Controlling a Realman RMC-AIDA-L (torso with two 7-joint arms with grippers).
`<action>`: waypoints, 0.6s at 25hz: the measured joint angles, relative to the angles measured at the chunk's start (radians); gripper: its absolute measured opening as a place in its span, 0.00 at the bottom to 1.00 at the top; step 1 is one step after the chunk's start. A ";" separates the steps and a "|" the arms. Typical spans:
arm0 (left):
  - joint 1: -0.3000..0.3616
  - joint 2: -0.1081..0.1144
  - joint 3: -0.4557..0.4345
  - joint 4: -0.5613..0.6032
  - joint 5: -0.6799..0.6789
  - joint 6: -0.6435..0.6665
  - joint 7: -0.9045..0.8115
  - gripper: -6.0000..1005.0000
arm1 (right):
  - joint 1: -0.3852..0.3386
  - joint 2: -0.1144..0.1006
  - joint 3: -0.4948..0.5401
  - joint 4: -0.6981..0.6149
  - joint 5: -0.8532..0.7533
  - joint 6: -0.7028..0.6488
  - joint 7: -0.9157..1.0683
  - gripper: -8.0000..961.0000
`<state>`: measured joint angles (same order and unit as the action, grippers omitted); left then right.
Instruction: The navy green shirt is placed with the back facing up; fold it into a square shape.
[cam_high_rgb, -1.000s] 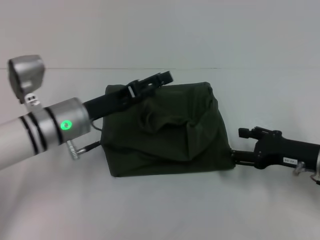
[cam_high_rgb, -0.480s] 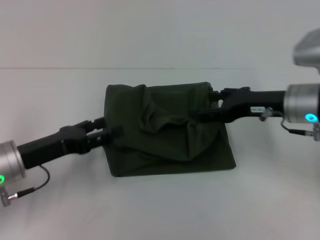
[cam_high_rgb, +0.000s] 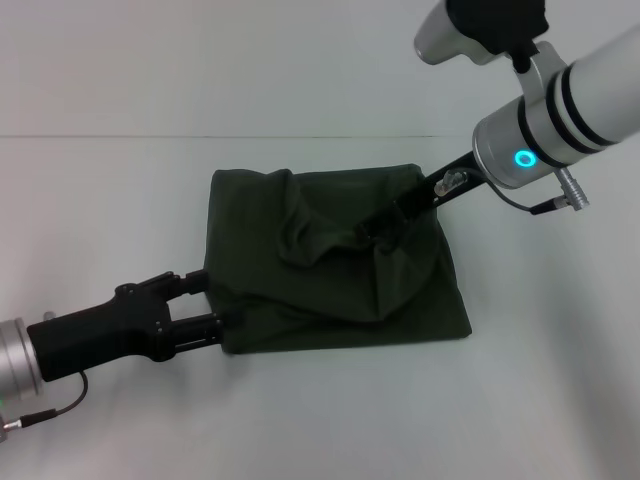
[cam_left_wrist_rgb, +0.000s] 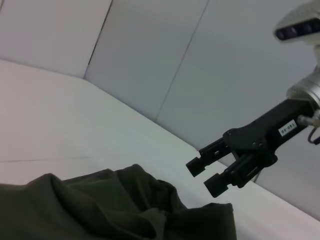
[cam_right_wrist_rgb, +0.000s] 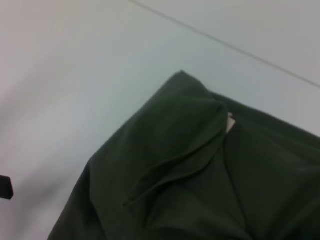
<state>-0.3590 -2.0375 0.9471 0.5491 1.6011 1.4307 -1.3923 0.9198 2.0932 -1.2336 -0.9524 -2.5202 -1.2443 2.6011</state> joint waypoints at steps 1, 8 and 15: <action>0.000 0.000 0.000 0.000 0.000 0.003 0.006 0.88 | 0.021 0.001 0.000 0.002 -0.026 -0.021 0.040 0.95; 0.002 0.003 -0.001 0.001 0.002 0.023 0.056 0.88 | 0.135 0.009 -0.003 0.022 -0.158 -0.117 0.219 0.95; 0.003 0.003 -0.001 0.002 0.025 0.025 0.069 0.88 | 0.212 0.013 -0.022 0.165 -0.188 -0.107 0.261 0.94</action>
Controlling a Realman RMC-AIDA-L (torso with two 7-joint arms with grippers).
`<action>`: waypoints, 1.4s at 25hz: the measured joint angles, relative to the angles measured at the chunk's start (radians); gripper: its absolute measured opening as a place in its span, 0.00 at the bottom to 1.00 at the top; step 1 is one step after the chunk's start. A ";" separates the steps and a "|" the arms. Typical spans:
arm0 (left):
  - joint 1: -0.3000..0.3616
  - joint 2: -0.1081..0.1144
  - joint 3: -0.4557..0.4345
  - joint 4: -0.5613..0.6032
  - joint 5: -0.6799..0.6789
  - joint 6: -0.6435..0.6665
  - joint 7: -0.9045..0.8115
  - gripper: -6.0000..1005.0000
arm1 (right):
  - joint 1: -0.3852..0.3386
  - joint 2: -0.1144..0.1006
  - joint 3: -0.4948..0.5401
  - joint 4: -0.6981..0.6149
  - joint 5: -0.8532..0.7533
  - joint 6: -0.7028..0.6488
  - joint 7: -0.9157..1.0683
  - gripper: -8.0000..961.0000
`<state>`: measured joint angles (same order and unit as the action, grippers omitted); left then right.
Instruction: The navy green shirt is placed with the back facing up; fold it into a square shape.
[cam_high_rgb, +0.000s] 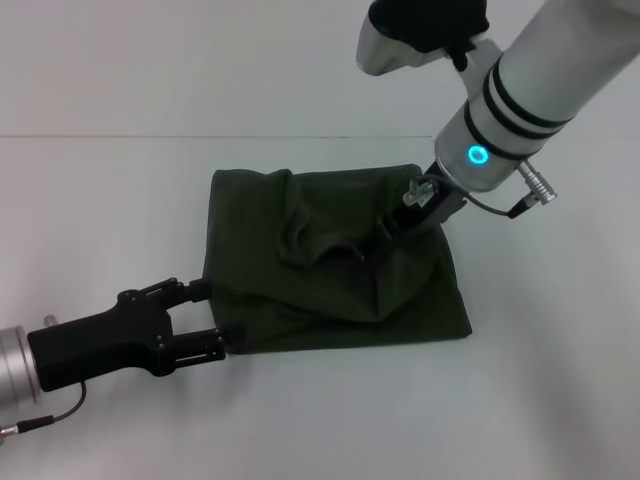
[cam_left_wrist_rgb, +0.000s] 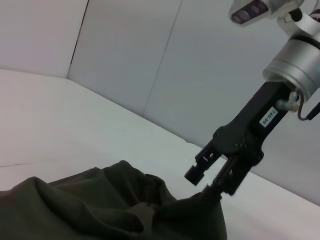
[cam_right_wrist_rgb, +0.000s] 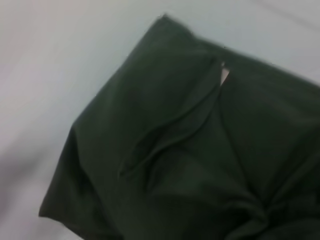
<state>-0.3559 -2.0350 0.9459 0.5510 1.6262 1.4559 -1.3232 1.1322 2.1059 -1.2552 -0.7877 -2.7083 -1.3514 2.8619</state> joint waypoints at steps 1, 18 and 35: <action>0.000 -0.001 -0.001 0.000 0.000 0.000 0.000 0.88 | 0.001 0.000 -0.010 0.010 0.001 0.005 0.006 0.94; 0.010 -0.008 -0.003 -0.010 0.000 0.000 0.001 0.88 | -0.042 -0.006 -0.045 0.037 0.003 0.050 0.029 0.93; 0.012 -0.010 -0.002 -0.003 0.000 0.000 0.002 0.88 | -0.087 -0.010 0.017 0.021 0.053 0.067 0.021 0.85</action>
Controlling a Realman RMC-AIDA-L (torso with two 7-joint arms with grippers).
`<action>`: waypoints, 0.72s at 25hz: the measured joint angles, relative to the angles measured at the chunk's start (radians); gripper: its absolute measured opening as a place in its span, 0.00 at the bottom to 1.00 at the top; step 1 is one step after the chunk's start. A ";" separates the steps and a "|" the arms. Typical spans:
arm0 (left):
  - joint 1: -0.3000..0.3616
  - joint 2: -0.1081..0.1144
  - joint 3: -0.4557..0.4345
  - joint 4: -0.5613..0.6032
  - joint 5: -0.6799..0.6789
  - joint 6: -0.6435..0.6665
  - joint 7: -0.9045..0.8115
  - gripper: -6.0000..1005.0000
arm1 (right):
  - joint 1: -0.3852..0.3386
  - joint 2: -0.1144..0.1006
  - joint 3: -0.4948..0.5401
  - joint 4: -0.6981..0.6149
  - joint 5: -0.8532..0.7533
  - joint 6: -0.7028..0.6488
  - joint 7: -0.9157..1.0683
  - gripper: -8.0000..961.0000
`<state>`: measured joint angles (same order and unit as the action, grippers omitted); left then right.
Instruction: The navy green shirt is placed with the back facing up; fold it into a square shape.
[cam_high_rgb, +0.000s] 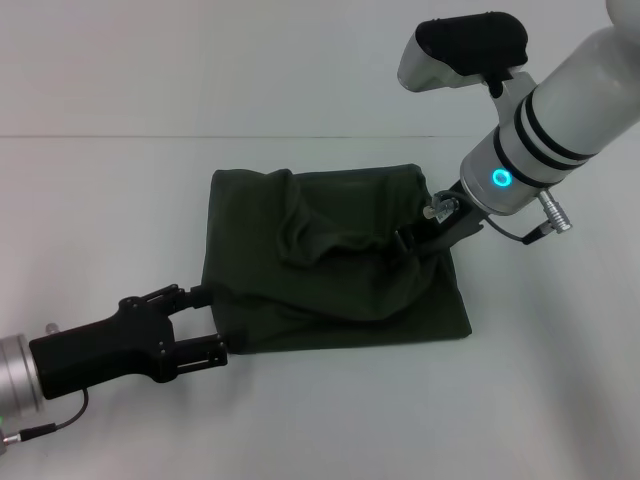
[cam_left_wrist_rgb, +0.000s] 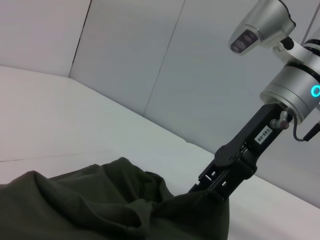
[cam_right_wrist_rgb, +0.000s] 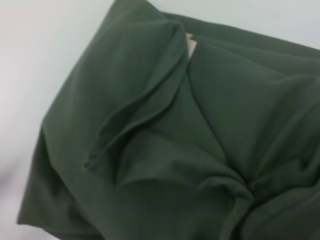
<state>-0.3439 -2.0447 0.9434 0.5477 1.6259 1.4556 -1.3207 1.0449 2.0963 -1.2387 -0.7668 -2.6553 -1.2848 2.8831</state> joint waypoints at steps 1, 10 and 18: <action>-0.001 0.000 0.000 0.000 0.000 0.000 0.000 0.88 | 0.000 0.000 0.001 0.000 0.009 0.001 -0.002 0.81; -0.007 0.000 0.000 0.000 0.000 -0.002 0.000 0.88 | -0.002 0.000 -0.005 0.010 0.031 0.017 -0.008 0.58; -0.008 0.001 0.000 0.000 0.000 -0.006 0.000 0.88 | -0.011 0.001 -0.011 0.002 0.030 0.014 -0.011 0.47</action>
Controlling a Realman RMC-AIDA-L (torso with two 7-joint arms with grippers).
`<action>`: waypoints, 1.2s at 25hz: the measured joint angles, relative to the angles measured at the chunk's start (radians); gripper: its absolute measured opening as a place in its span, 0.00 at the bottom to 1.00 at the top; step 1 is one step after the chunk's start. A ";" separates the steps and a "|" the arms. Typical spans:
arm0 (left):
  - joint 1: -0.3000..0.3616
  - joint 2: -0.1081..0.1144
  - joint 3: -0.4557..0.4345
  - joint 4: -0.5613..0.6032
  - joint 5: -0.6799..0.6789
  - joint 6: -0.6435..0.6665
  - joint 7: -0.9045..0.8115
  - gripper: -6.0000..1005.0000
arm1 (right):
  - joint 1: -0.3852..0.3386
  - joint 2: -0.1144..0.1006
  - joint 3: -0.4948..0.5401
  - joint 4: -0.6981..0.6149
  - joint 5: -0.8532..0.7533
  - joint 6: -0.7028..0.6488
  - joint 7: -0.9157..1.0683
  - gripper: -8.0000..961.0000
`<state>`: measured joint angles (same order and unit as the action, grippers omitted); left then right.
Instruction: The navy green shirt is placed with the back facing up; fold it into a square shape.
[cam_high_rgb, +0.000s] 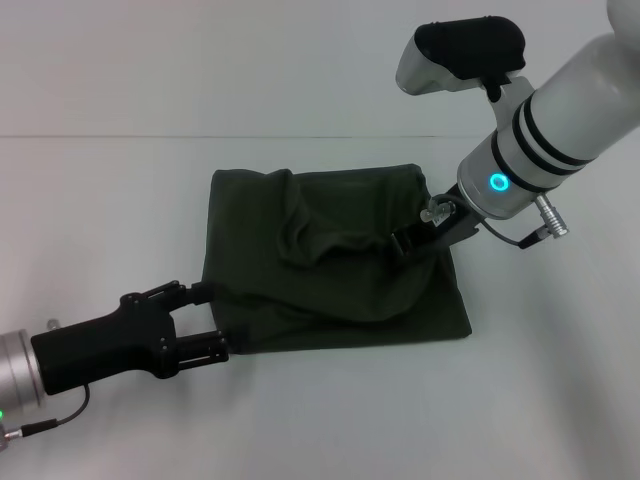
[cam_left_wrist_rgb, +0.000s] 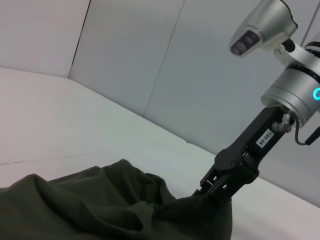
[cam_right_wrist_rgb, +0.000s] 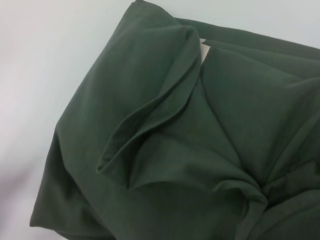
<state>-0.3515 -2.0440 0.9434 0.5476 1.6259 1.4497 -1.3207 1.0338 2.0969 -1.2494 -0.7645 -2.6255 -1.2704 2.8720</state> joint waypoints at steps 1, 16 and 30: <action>0.000 0.000 0.000 0.000 0.000 -0.001 0.000 0.88 | -0.001 0.000 0.000 0.000 0.000 0.001 0.000 0.45; 0.001 0.003 0.000 0.000 0.002 -0.006 0.008 0.88 | -0.140 0.000 -0.009 -0.157 0.068 -0.023 -0.005 0.03; 0.012 0.001 -0.011 -0.005 0.003 -0.008 0.017 0.88 | -0.370 -0.003 0.114 -0.178 0.338 0.033 -0.140 0.03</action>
<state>-0.3399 -2.0431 0.9328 0.5428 1.6292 1.4418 -1.3039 0.6635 2.0942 -1.1359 -0.9424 -2.2873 -1.2375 2.7324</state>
